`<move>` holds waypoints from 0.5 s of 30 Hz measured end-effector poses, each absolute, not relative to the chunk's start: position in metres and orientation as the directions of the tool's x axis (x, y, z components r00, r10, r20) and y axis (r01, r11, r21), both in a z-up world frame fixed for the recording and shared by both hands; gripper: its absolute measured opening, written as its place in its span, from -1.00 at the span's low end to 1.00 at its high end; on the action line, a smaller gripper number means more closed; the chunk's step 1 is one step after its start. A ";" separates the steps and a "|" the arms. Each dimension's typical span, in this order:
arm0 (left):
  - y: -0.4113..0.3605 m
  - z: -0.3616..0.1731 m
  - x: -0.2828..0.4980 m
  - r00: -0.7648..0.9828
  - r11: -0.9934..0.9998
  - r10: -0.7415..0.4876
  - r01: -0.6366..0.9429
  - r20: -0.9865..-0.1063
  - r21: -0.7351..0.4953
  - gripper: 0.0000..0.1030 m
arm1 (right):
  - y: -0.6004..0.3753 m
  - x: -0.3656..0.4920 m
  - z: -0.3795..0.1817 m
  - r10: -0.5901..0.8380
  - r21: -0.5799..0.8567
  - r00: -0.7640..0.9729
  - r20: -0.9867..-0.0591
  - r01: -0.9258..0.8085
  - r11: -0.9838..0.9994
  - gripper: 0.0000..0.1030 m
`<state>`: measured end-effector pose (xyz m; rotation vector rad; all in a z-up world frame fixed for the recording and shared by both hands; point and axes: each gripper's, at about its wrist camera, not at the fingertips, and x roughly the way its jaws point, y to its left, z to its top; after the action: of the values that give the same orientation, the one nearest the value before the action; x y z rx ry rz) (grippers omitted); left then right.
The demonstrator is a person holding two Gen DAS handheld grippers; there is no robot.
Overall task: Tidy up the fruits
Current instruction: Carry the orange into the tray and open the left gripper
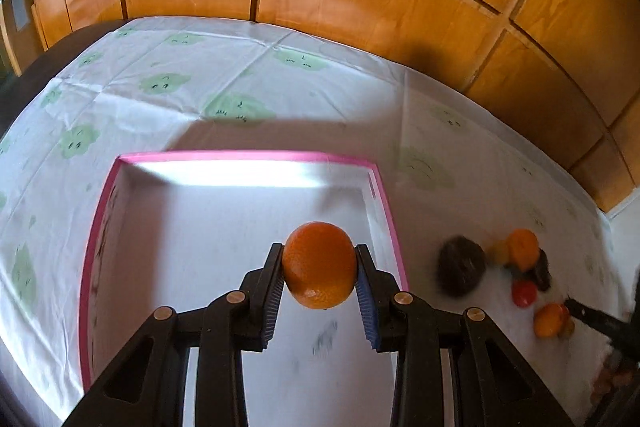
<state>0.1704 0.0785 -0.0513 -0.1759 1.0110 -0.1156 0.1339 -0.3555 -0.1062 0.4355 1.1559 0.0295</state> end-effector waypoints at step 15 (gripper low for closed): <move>0.081 -0.037 0.161 0.573 0.988 -0.093 -0.047 -0.814 -0.146 0.01 | -0.352 0.134 -0.105 0.229 0.328 0.413 -0.881 0.186 0.926 -0.49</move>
<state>0.1613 0.0813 -0.0373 -0.1581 0.9611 -0.0267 0.1340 -0.3524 -0.1048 0.4078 1.1538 0.0282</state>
